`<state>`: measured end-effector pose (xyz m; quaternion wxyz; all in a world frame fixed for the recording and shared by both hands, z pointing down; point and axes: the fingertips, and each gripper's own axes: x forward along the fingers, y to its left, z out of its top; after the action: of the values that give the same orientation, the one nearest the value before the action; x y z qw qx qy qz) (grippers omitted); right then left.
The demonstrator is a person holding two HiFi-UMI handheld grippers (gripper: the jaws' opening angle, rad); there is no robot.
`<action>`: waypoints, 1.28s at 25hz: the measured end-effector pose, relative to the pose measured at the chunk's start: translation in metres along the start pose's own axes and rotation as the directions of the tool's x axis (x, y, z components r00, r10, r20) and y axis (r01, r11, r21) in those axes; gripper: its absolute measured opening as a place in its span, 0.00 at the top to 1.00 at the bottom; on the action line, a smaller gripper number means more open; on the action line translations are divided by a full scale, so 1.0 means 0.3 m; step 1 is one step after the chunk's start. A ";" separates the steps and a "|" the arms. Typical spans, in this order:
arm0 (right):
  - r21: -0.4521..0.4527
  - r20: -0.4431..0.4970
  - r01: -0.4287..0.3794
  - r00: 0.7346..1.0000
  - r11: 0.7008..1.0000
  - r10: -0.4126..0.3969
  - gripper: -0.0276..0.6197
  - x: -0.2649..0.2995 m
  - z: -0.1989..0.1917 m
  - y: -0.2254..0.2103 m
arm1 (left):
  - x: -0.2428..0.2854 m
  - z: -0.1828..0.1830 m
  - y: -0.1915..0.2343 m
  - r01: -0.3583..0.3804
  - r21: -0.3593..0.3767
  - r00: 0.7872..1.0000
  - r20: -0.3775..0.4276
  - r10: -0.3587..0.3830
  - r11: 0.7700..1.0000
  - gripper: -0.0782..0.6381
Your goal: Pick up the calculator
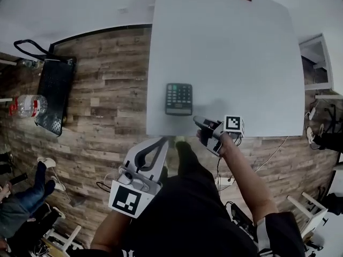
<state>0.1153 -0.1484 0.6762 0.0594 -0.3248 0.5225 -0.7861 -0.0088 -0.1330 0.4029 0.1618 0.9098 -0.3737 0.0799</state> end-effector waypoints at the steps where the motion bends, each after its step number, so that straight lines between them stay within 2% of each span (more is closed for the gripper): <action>1: 0.013 -0.020 0.010 1.000 1.000 -0.009 0.71 0.017 0.007 -0.019 | 0.018 -0.006 0.011 -0.009 -0.006 1.000 -0.012 0.009 1.000 0.88; 11: 0.091 -0.127 0.051 0.991 0.995 -0.039 0.69 0.131 0.033 -0.124 | 0.099 -0.041 0.083 -0.074 -0.041 0.995 -0.075 0.071 0.996 0.88; 19: 0.132 -0.234 0.001 0.972 0.991 0.030 0.69 0.200 0.007 -0.106 | 0.131 -0.055 0.115 -0.112 -0.057 0.990 -0.092 0.107 0.992 0.88; 23: 0.157 -0.251 -0.031 0.965 0.987 0.070 0.79 0.218 0.004 -0.106 | 0.140 -0.064 0.132 -0.127 -0.071 0.988 -0.095 0.120 0.989 0.88; 24: 0.159 -0.255 -0.037 0.964 0.987 0.077 0.85 0.219 0.004 -0.106 | 0.140 -0.065 0.134 -0.130 -0.071 0.988 -0.096 0.123 0.989 0.88; 28: 0.154 -0.253 -0.064 0.962 0.986 0.102 0.87 0.221 0.007 -0.081 | 0.142 -0.066 0.141 -0.137 -0.078 0.987 -0.097 0.129 0.988 0.88; 32: 0.122 -0.243 -0.056 0.966 0.991 0.084 0.88 0.219 0.001 -0.071 | 0.134 -0.064 0.144 -0.129 -0.073 0.989 -0.087 0.122 0.989 0.88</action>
<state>0.0692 -0.1677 0.7240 0.0401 -0.2016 0.4912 -0.8465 -0.0114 -0.1814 0.4418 0.2073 0.8734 -0.4260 0.1126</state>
